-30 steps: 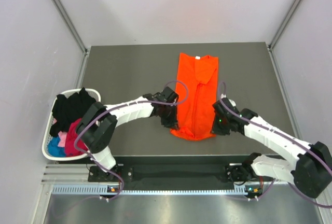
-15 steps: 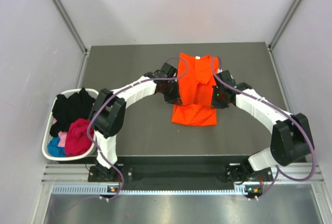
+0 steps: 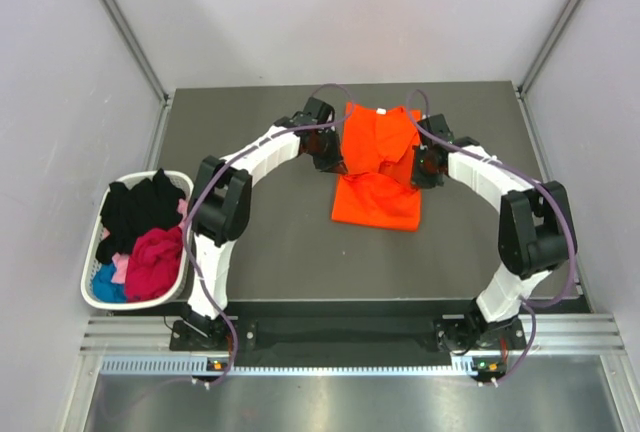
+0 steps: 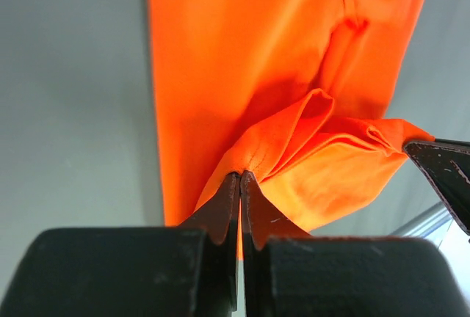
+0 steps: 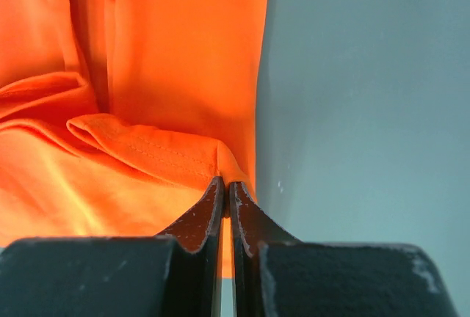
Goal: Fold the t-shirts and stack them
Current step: Fold the tshirt
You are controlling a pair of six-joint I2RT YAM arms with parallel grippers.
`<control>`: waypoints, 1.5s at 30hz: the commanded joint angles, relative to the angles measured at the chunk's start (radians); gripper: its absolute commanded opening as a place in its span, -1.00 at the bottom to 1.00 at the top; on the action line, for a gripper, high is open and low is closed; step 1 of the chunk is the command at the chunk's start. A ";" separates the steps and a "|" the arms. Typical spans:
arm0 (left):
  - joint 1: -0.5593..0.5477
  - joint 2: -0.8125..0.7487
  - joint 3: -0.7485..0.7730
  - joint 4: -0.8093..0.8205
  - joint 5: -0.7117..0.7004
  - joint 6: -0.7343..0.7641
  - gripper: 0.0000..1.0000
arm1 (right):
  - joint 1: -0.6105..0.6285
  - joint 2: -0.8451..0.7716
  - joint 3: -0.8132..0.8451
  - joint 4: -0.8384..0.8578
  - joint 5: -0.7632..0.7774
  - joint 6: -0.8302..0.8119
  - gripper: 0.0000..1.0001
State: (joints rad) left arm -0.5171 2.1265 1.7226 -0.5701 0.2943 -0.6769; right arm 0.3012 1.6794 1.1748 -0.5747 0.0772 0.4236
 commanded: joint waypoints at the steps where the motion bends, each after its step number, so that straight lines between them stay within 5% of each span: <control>1: 0.023 0.032 0.072 0.030 -0.001 0.022 -1.00 | -0.027 0.035 0.091 0.038 -0.004 -0.036 -1.00; 36: 0.109 0.217 0.245 0.208 0.137 0.033 -1.00 | -0.102 0.286 0.365 0.049 -0.053 -0.086 -0.98; 40: 0.123 0.219 0.247 0.214 0.147 0.046 -0.64 | -0.102 0.321 0.399 0.049 -0.059 -0.089 -0.90; 41: 0.132 0.217 0.253 0.210 0.151 0.054 -0.35 | -0.103 0.324 0.413 0.044 -0.056 -0.088 -0.88; 45: 0.166 0.199 0.334 0.117 0.145 0.144 -0.15 | -0.117 0.310 0.457 0.009 -0.031 -0.083 -0.50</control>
State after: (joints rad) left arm -0.3862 2.3501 1.9682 -0.4320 0.4313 -0.6121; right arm 0.2108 2.0079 1.5517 -0.5564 0.0246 0.3515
